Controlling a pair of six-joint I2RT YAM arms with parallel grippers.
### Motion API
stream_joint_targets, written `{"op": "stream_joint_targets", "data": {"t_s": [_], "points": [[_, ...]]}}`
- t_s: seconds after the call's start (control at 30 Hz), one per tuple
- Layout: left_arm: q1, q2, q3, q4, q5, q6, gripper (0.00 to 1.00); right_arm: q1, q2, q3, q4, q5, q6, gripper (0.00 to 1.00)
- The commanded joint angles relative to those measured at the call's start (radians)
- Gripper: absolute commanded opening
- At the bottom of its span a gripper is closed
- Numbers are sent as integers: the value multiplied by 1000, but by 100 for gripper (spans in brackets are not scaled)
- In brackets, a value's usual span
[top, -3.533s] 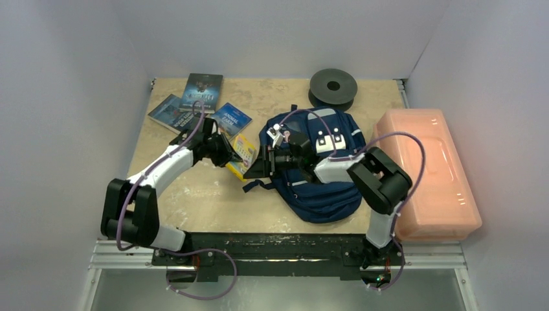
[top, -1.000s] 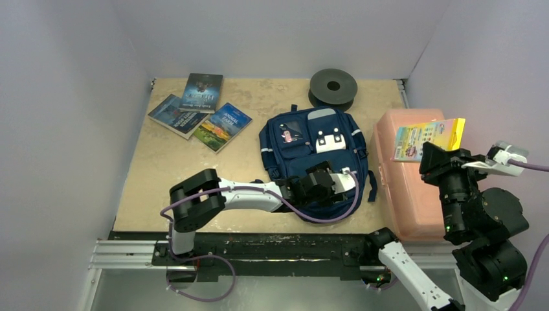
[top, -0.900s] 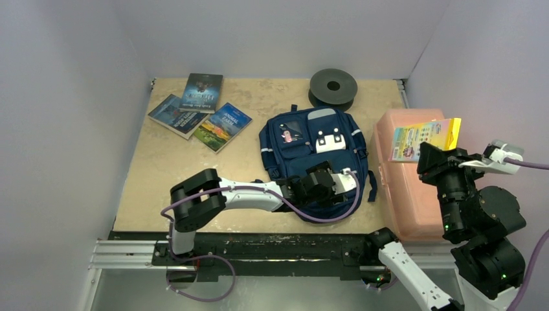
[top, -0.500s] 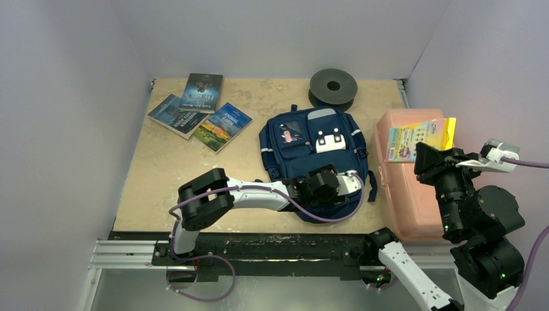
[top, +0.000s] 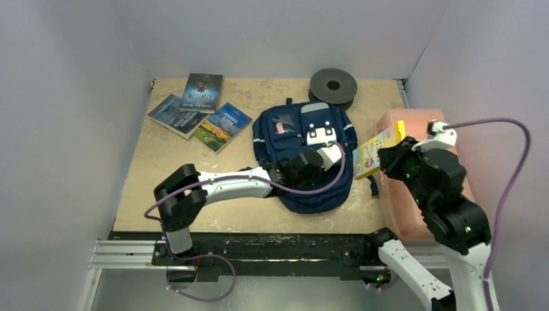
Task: Pack the student bag
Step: Place the stationery in the student bag.
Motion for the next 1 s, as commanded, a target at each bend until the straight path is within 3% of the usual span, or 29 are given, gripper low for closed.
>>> {"op": "stream_joint_targets", "data": {"t_s": [0.0, 0.13, 0.27, 0.5, 0.63, 0.8, 0.97], "points": [[85, -123, 22, -61, 196, -242, 0, 3, 38, -71, 20, -142, 143, 3], [120, -127, 39, -103, 274, -262, 0, 3, 40, -121, 37, -161, 187, 3], [125, -194, -3, -52, 170, -320, 0, 2, 30, -237, 92, -227, 297, 4], [125, -211, 108, -147, 146, -333, 0, 2, -49, -520, 322, -366, 553, 2], [125, -207, 144, -175, 207, -323, 0, 3, -81, -688, 576, -400, 675, 0], [125, -223, 171, -204, 270, -282, 0, 2, 7, -785, 813, -448, 776, 0], [125, -235, 173, -183, 319, -248, 0, 3, 132, -812, 928, -478, 799, 3]]}}
